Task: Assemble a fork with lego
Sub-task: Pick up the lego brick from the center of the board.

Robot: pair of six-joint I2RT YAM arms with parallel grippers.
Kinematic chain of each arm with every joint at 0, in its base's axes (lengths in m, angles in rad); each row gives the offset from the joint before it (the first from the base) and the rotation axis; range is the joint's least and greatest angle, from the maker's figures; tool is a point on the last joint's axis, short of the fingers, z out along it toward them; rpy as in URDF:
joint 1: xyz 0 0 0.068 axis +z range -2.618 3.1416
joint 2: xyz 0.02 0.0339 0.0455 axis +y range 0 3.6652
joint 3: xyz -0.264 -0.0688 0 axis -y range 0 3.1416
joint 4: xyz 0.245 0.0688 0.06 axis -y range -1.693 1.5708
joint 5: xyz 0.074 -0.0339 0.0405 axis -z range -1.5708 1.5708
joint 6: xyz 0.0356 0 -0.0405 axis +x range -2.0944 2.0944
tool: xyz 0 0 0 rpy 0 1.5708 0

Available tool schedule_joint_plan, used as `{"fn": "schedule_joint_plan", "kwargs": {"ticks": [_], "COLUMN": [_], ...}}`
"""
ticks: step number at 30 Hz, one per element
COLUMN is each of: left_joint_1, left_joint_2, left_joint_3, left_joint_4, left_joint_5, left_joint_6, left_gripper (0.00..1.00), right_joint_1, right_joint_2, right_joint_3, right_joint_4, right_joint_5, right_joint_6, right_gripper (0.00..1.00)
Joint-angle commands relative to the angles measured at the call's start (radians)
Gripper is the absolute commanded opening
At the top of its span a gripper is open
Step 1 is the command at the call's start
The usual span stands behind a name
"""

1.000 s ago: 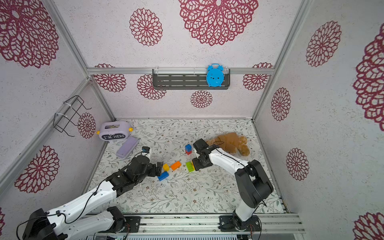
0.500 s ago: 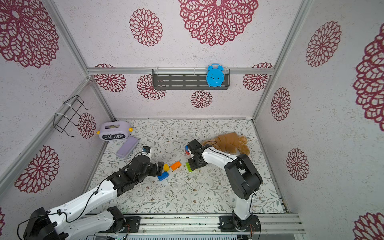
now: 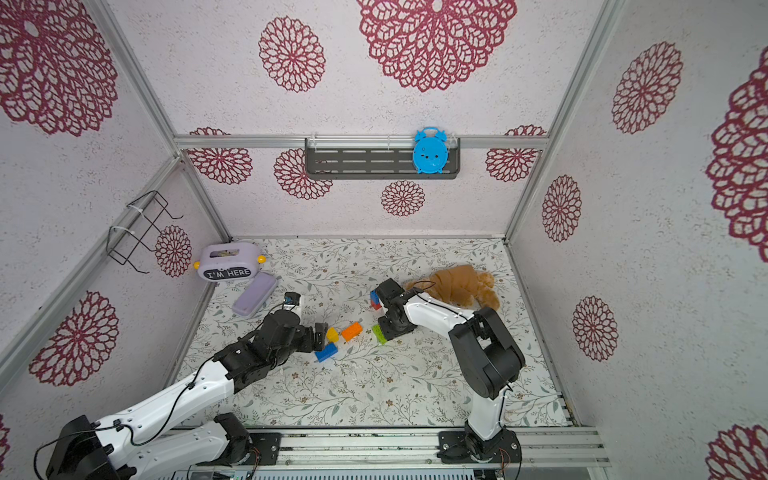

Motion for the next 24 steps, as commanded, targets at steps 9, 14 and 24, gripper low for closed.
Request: {"fn": "schedule_joint_plan", "kwargs": {"ticks": [9, 14, 24], "left_joint_1": [0.009, 0.01, 0.009], "left_joint_2": [0.018, 0.033, 0.056], "left_joint_3": [0.029, 0.039, 0.055], "left_joint_4": [-0.006, -0.012, -0.016], "left_joint_5": [-0.004, 0.002, 0.007], "left_joint_6": [0.009, 0.012, 0.026], "left_gripper": [0.97, 0.97, 0.97], "right_joint_1": [-0.067, -0.076, -0.076], "right_joint_2": [-0.083, -0.07, -0.03], "right_joint_3": [-0.051, -0.058, -0.033], "right_joint_4": [0.045, 0.043, 0.011], "right_joint_5": [-0.121, -0.118, -0.048], "right_joint_6": [-0.023, -0.032, -0.108], "right_gripper": [0.52, 0.5, 0.5]}}
